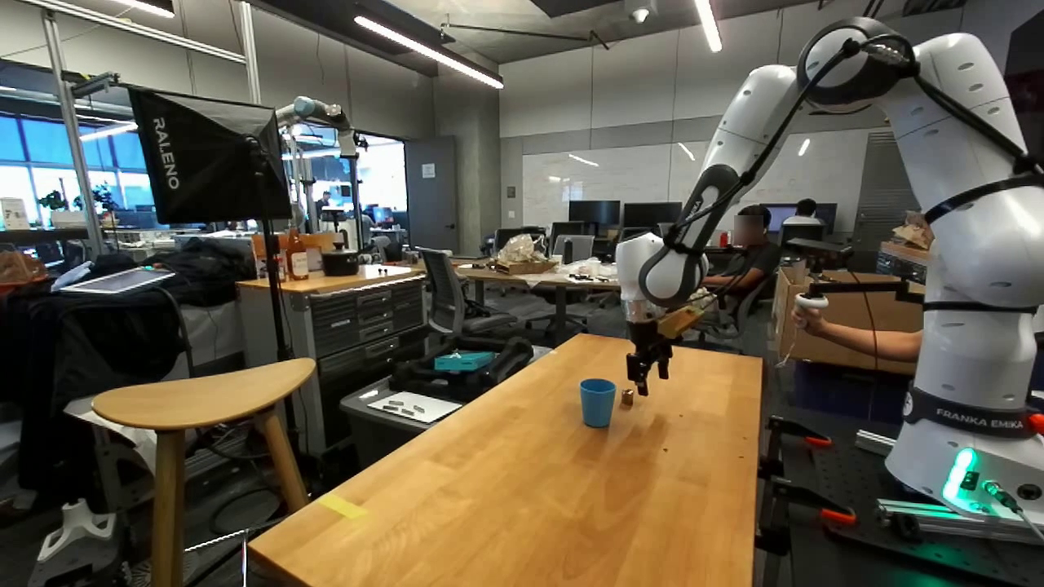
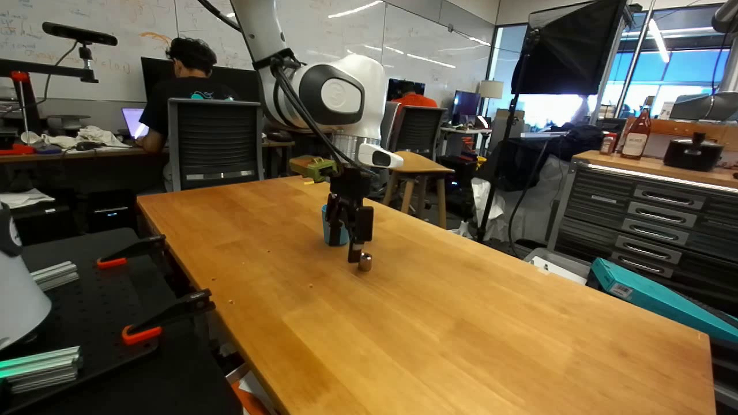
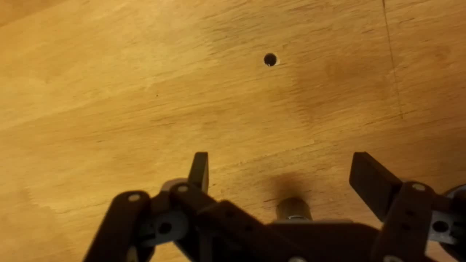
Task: Put the silver object in the blue cup
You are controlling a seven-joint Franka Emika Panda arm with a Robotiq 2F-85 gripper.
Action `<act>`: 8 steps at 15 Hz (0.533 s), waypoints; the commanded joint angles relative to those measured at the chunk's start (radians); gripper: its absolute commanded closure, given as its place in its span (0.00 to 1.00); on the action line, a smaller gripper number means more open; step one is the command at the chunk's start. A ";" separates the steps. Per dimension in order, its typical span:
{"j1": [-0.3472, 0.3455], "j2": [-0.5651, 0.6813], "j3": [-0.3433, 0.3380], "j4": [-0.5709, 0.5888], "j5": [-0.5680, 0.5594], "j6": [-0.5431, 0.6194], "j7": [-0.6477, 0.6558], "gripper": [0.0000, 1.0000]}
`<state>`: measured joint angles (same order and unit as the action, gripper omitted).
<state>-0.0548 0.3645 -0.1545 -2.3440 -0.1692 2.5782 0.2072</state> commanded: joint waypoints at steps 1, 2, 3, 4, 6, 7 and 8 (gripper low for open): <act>0.027 0.069 -0.030 0.059 -0.014 0.025 0.061 0.00; 0.031 0.082 -0.032 0.070 -0.013 0.030 0.072 0.00; 0.034 0.099 -0.034 0.086 -0.012 0.034 0.083 0.00; 0.038 0.113 -0.037 0.100 -0.012 0.038 0.094 0.00; 0.041 0.142 -0.040 0.132 -0.004 0.041 0.110 0.00; 0.045 0.156 -0.043 0.145 -0.003 0.043 0.118 0.00; 0.048 0.168 -0.047 0.159 -0.003 0.046 0.126 0.00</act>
<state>-0.0408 0.4681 -0.1660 -2.2531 -0.1692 2.6064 0.2930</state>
